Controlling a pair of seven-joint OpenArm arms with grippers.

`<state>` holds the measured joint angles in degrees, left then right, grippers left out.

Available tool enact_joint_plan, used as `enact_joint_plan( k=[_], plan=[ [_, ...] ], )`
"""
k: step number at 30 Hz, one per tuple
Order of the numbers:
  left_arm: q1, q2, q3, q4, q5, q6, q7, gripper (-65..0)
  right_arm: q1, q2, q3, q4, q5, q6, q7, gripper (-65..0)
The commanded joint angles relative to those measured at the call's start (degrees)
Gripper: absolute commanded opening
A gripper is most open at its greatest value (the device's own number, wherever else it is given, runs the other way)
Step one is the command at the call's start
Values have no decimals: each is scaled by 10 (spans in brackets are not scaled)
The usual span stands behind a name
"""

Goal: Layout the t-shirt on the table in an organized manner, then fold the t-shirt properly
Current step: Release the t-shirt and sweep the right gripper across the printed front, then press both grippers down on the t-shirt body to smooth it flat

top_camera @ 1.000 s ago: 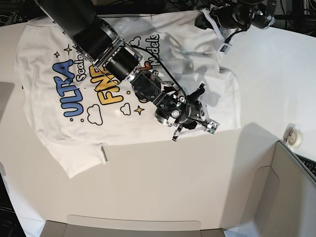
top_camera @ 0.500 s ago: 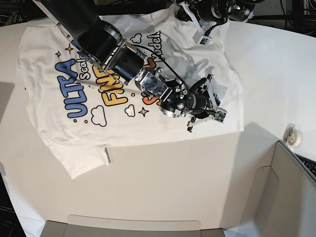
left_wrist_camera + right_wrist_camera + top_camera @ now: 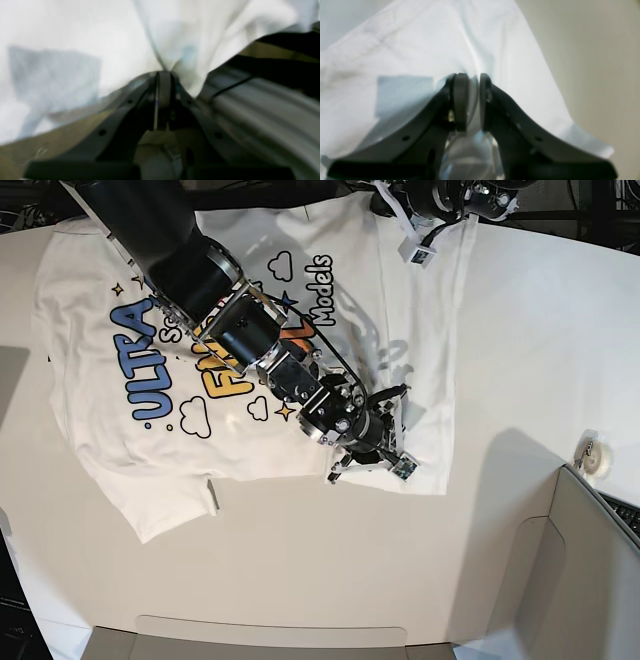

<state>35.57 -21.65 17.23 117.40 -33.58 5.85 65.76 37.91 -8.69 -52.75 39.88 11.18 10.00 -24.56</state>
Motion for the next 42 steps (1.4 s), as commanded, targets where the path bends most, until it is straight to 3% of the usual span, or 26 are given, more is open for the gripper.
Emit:
enact_joint_plan(
  k=[1, 9, 17, 23, 27, 30, 33, 37, 42],
  plan=[
    [3, -4, -4, 6, 3, 1, -7, -646, 13, -3, 2, 5, -8, -7, -1, -570],
    [2, -4, -56, 13, 2, 0, -4, -646, 9, -3, 2, 17, -7, -7, 51, -570],
    [-5, -4, -132, 19, -8, -3, -8, -646, -16, -3, 4, 164, -6, -7, 111, -569],
    [-63, -4, -263, 19, -161, -3, -14, -645, -52, -3, 5, 281, -7, -11, 180, -570],
    [-97, -4, -376, 19, -315, -4, -8, -645, -96, 57, 25, 390, -6, -13, 194, -571],
    [-128, -4, -426, 18, -392, -4, 29, -644, -166, 113, 107, 484, -6, -14, 163, -572],
    [-165, -4, -426, 14, -392, -4, 65, -644, -243, 152, 237, 560, -8, -14, 98, -572],
    [-191, -4, -366, 10, -341, -4, 66, -609, -309, 162, 415, 591, -8, -9, -2, -572],
    [-235, -4, -275, -8, -256, -4, 70, -592, -305, 162, 495, 563, -9, -8, -98, -572]
  ],
)
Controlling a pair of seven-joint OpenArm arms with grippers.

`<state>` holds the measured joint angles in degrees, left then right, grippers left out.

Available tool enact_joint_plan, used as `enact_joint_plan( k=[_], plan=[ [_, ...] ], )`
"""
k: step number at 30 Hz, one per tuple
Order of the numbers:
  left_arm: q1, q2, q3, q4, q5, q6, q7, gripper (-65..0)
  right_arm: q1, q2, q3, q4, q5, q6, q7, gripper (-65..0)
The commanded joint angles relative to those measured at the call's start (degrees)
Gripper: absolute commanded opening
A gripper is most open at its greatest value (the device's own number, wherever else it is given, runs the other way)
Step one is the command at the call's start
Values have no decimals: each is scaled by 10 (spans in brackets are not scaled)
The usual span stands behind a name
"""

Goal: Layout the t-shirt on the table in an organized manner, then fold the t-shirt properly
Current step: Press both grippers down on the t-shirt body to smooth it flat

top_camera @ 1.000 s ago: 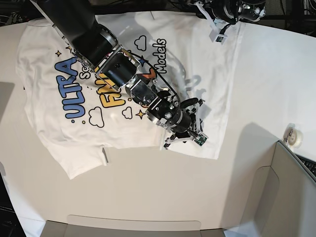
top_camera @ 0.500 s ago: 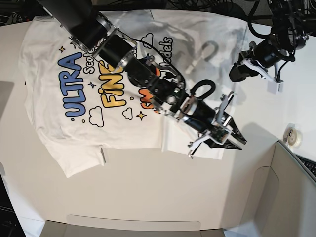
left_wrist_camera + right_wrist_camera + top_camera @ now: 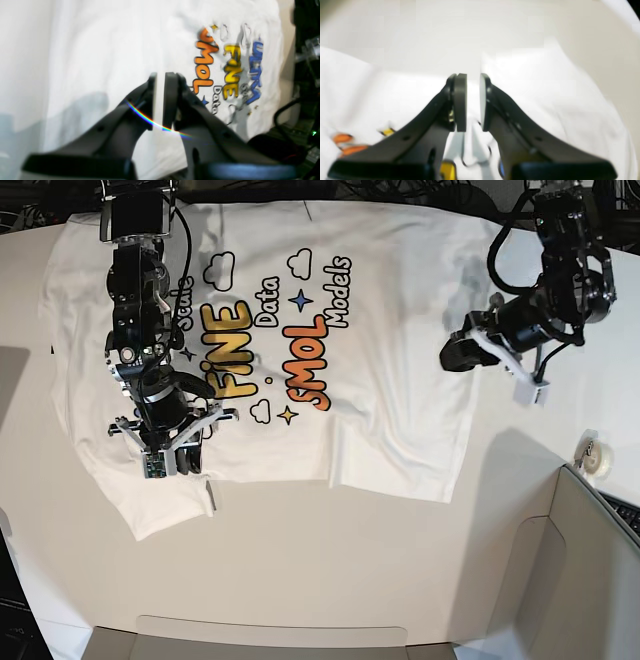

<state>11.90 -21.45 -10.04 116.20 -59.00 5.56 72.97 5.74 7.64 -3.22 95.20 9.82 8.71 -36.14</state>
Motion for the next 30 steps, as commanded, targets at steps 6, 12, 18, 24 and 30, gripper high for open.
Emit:
enact_joint_plan(
  k=[6, 12, 18, 24, 30],
  plan=[
    [-63, -3, 65, -35, 76, -1, -8, -591, 25, -2, 19, -21, -45, -1, -38, -574],
    [-171, -3, 112, -117, 96, -1, -9, -592, -16, -4, 92, 17, -122, -1, -87, -650],
    [-194, -6, 193, -216, 103, -1, -95, -591, -46, -2, 118, 34, -166, 5, -132, -650],
    [-232, -4, 270, -297, 162, -1, -149, -590, -40, -2, 157, -26, -217, 5, -127, -650],
    [-264, -6, 276, -372, 215, -1, -164, -590, -7, -1, 176, -142, -222, 5, -70, -650]
  ],
)
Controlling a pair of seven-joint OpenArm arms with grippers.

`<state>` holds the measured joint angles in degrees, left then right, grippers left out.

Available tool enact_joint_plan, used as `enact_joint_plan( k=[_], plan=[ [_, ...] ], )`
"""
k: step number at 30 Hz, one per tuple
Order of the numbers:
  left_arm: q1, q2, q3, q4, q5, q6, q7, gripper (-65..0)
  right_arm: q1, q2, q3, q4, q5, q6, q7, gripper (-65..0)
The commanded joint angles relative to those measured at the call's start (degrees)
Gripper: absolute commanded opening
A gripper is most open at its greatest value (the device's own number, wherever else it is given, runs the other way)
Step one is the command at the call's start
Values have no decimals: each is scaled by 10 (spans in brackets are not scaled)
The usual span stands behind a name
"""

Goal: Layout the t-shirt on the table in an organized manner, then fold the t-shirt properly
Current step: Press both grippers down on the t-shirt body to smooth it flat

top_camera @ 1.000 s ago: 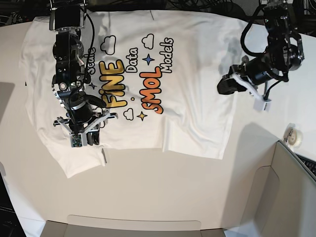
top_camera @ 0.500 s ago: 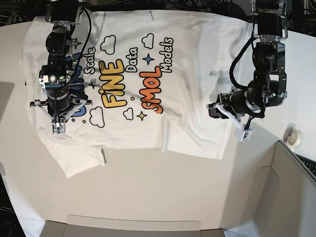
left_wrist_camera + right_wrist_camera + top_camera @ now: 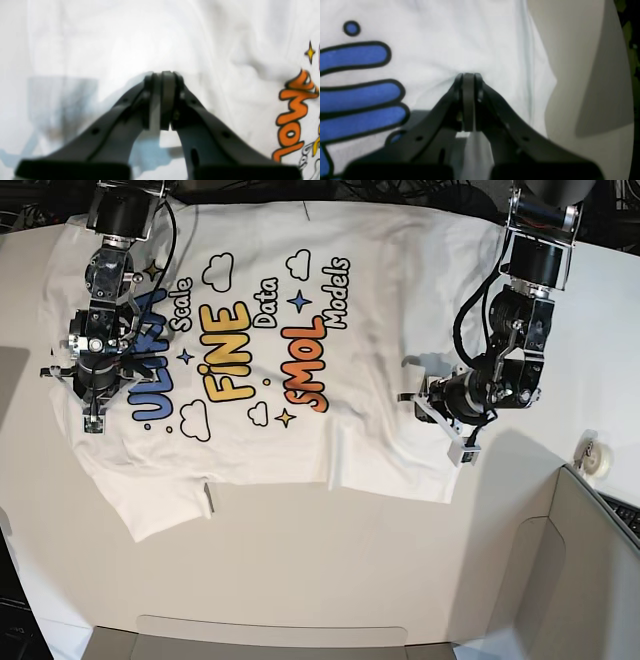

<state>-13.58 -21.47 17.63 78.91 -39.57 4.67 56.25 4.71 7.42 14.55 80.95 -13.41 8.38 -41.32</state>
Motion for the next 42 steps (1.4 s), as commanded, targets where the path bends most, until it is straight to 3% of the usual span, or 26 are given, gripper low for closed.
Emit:
enact_joint_plan(
  k=[1, 9, 17, 25, 33, 38, 42],
  plan=[
    [-15, -5, -1, -9, 32, 8, 1, -590, 12, 1, -3, -18, 11, 8, -12, -650],
    [-47, -12, -1, -33, 116, 8, -13, -590, 104, -5, -60, -123, 12, 5, 24, -650],
    [-116, -12, 0, -142, 115, 8, -68, -589, 192, -31, -68, -205, 11, 5, 41, -650],
    [-160, -12, 0, -189, 115, 8, -90, -589, 249, -36, -68, -278, 13, 4, 61, -650],
    [-171, -10, -4, -187, 112, 8, -104, -589, 272, -47, -65, -267, 13, 3, 61, -650],
    [-183, -10, -16, -152, 111, 8, -116, -589, 257, -60, -65, -188, 14, 3, 58, -650],
    [-179, -10, -99, -70, 108, 7, -21, -538, 223, -61, -65, -75, 14, 3, 45, -650]
  ],
)
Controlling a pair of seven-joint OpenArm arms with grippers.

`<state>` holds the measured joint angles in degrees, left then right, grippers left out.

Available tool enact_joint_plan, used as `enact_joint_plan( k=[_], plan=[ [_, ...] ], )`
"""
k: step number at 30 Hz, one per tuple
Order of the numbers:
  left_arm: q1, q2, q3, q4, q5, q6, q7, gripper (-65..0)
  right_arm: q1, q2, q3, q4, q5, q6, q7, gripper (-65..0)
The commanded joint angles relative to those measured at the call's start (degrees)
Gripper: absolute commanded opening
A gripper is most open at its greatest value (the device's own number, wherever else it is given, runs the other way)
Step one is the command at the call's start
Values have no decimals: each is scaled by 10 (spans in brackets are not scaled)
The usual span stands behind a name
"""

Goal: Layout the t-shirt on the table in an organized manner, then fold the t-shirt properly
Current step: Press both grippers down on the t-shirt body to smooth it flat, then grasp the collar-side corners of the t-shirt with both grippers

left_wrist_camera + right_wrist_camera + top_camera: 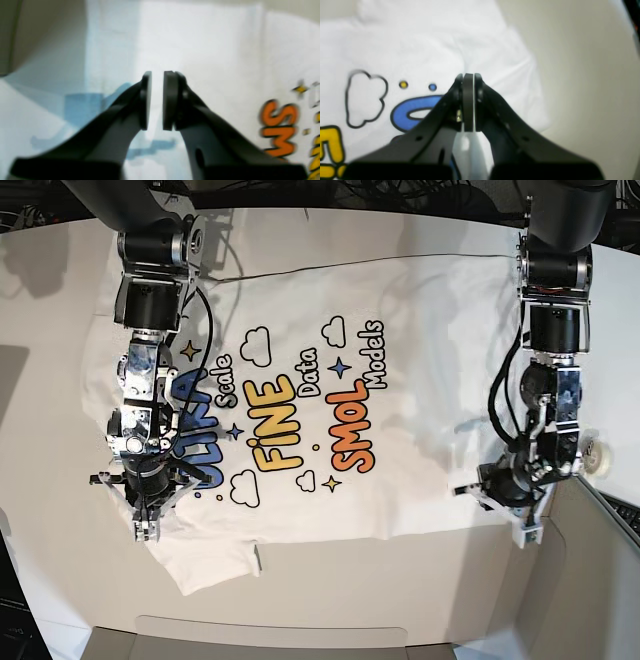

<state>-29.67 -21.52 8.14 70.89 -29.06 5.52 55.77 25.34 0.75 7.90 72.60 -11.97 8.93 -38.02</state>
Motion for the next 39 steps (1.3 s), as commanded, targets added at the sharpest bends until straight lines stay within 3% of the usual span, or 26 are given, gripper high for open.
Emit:
enact_joint_plan(
  k=[1, 6, 10, 12, 15, 19, 24, 28, 32, 39],
  plan=[
    [-16, -9, -29, 44, -7, -1, 12, -502, 7, 5, 1, 45, 0, -3, -4, -650],
    [69, -12, -163, 223, -104, -2, 136, -335, -79, 5, 49, 237, 0, 0, -69, -504],
    [167, -12, -287, 311, -170, -3, 230, -319, -162, 6, 117, 357, 14, 4, -109, -430],
    [226, -12, -351, 320, -221, -28, 242, -318, -204, 6, 157, 393, 63, 13, -129, -417],
    [321, -12, -452, 321, -287, -79, 242, -318, -257, 10, 230, 420, 168, 54, -176, -418],
    [434, -11, -540, 321, -353, -110, 242, -318, -305, 11, 351, 421, 289, 105, -224, -418],
    [541, -9, -573, 319, -433, -126, 242, -319, -361, 22, 441, 422, 365, 139, -235, -417],
    [585, 32, -571, 317, -440, -131, 225, -318, -393, 27, 484, 419, 418, 140, -235, -415],
    [592, 50, -568, 243, -441, -142, 214, -318, -408, 28, 519, 418, 440, 140, -235, -415],
    [571, 51, -568, 152, -441, -142, 186, -318, -409, 26, 535, 417, 438, 140, -235, -415]
  ],
)
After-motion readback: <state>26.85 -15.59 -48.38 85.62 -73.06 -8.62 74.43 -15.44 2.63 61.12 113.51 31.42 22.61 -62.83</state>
